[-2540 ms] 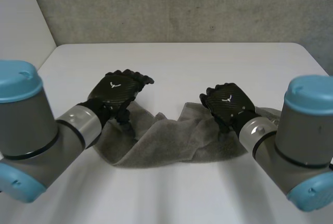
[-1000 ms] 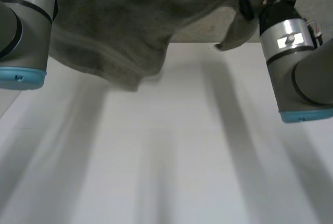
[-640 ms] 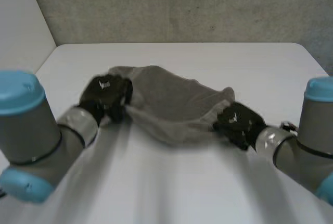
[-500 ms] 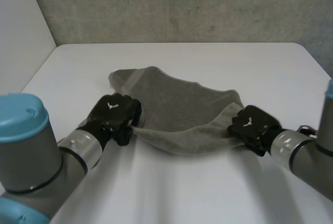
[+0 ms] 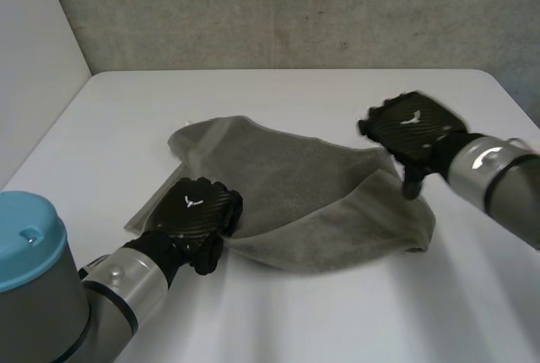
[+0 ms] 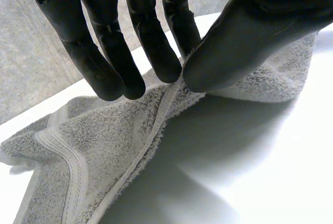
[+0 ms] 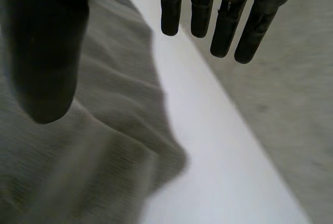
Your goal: Fold the towel.
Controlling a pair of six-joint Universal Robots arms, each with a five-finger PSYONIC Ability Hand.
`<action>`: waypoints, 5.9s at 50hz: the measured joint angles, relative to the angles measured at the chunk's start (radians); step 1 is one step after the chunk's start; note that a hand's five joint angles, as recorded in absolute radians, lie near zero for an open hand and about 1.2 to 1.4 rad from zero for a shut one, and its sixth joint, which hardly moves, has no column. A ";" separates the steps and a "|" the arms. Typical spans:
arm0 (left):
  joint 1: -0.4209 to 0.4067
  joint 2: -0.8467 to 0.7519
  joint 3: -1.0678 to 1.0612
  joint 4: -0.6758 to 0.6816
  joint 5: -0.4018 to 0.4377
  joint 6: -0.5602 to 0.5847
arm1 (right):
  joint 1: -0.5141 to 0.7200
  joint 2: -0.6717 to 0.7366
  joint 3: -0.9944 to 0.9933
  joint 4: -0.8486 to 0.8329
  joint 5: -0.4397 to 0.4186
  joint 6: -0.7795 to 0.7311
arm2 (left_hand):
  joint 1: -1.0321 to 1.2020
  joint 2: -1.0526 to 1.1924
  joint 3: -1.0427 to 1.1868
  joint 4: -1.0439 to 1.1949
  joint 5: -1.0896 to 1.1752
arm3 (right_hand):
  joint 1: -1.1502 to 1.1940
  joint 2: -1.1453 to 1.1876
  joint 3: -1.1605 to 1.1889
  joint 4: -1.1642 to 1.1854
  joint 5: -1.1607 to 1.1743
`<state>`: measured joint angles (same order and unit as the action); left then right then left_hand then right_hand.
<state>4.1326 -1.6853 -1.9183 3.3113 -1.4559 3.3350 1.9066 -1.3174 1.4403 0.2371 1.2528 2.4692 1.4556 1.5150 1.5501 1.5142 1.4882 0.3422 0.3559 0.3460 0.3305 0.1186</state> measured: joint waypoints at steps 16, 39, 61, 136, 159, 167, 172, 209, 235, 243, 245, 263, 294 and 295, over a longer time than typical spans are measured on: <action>-0.003 0.126 -0.017 -0.025 0.000 0.002 | 0.146 0.402 -0.301 0.216 -0.151 0.188 | 0.000 0.000 0.000 0.000 0.000 | 0.032 0.004 0.016 0.034 0.073; 0.046 0.080 0.011 -0.019 0.000 0.003 | 0.172 0.421 -0.295 0.133 -0.106 0.231 | 0.000 0.000 0.000 0.000 0.000 | 0.588 0.574 0.584 0.599 0.636; 0.086 0.041 0.043 -0.016 0.001 0.000 | 0.180 0.430 -0.264 0.108 -0.109 0.196 | -0.001 0.000 0.000 0.000 0.000 | 0.321 0.328 0.329 0.332 0.350; 0.116 -0.202 0.408 0.078 -0.084 0.130 | 0.164 0.191 -0.113 -0.457 0.086 0.056 | -0.001 0.009 0.002 0.010 0.046 | 0.991 0.993 1.005 1.013 1.061; 0.018 -0.210 0.150 0.078 -0.023 0.276 | 0.130 0.186 0.193 -0.417 0.107 -0.047 | -0.001 0.009 0.003 0.010 0.046 | 0.203 0.215 0.211 0.227 0.235; 0.023 -0.212 0.140 0.079 -0.026 0.273 | 0.088 0.150 0.164 -0.406 0.103 0.061 | -0.001 0.009 0.003 0.010 0.046 | 0.083 0.096 0.079 0.091 0.093; 0.030 -0.212 0.134 0.082 -0.025 0.270 | 0.048 0.142 0.138 -0.386 0.100 0.160 | -0.001 0.009 0.003 0.010 0.046 | 0.083 0.096 0.079 0.091 0.093; 0.099 -0.218 0.152 0.089 -0.023 0.255 | -0.056 0.293 0.132 -0.371 0.086 0.383 | -0.001 0.009 0.003 0.010 0.046 | 0.071 0.055 0.060 0.071 0.075; 0.101 -0.220 0.138 0.142 -0.021 0.229 | -0.052 0.409 0.049 -0.386 0.093 0.401 | -0.001 0.009 0.003 0.010 0.046 | 0.959 0.977 0.998 1.013 1.045; 0.104 -0.233 0.133 0.176 -0.019 0.221 | -0.079 0.265 0.087 -0.447 0.098 0.550 | -0.134 -0.180 -0.213 -0.184 -0.144 | 0.991 0.977 0.998 1.013 1.045; 0.104 -0.248 0.134 0.188 -0.018 0.215 | -0.091 0.226 0.103 -0.460 0.096 0.586 | -0.303 -0.354 -0.385 -0.355 -0.319 | 0.994 0.977 0.999 1.013 1.045; 0.104 -0.422 0.215 0.234 -0.065 0.181 | -0.171 0.101 0.159 -0.485 0.091 0.657 | -0.458 -0.518 -0.552 -0.503 -0.497 | 0.994 0.978 1.001 1.013 1.045; -0.004 -0.232 0.078 0.116 -0.079 0.036 | -0.211 0.085 0.195 -0.559 0.122 0.637 | -0.516 -0.578 -0.611 -0.574 -0.556 | 0.994 0.982 1.002 1.013 1.045; -0.006 -0.231 0.076 0.110 -0.081 0.037 | -0.217 0.086 0.195 -0.562 0.125 0.636 | -0.516 -0.578 -0.611 -0.574 -0.556 | 0.994 0.982 1.002 1.013 1.045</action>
<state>4.1264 -1.9159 -1.8427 3.4212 -1.5365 3.3723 1.6893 -1.2317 1.6350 -0.3251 1.3779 3.1051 0.9400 0.9368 0.9388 0.9402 0.9322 1.3362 1.3383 1.3477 1.3434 1.1633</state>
